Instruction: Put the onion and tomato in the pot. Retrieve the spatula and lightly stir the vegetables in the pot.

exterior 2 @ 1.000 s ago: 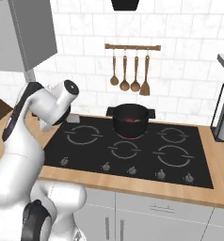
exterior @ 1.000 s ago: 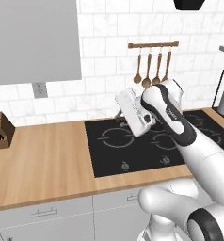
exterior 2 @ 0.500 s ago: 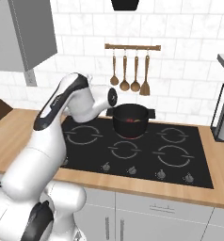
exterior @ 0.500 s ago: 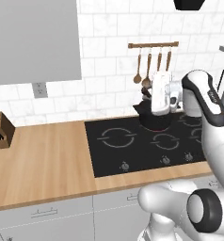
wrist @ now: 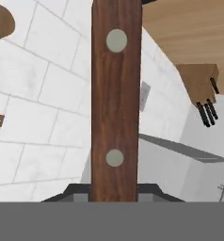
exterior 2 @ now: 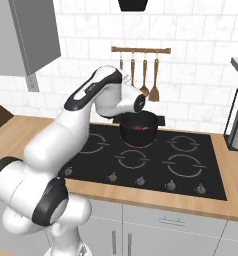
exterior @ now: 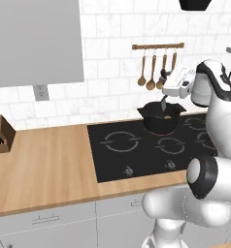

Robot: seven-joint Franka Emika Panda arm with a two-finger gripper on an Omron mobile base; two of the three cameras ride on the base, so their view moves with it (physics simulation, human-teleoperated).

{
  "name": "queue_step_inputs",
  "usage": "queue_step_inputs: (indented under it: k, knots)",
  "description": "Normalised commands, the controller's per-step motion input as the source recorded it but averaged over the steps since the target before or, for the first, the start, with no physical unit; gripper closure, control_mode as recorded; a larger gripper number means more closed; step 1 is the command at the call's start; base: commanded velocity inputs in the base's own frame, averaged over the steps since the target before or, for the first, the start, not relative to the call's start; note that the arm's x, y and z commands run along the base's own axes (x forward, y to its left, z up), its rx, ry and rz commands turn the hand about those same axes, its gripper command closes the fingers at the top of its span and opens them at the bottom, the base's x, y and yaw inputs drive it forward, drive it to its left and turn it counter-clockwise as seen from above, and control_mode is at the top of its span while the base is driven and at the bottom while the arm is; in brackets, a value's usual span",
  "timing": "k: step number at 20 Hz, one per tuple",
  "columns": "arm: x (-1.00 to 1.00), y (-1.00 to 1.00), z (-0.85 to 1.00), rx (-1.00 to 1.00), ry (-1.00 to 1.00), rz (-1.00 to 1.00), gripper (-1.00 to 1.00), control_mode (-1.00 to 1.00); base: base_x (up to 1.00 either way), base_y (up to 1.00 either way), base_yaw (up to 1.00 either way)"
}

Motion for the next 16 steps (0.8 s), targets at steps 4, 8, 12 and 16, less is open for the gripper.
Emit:
queue_step_inputs:
  k: [4,8,12,16]
  knots:
    - [1.0,-0.87,-0.51,0.27,0.17,0.0,1.0,-1.0,0.0,0.0,0.0]
    - [1.0,-0.67,-0.41,0.15,0.05,0.0,1.0,-1.0,0.0,0.0,0.0]
    - [0.97,-0.53,-0.09,0.07,0.05,0.0,1.0,-1.0,0.0,0.0,0.0]
    - [0.87,-0.63,-0.46,0.0,0.09,0.0,1.0,-1.0,0.0,0.0,0.0]
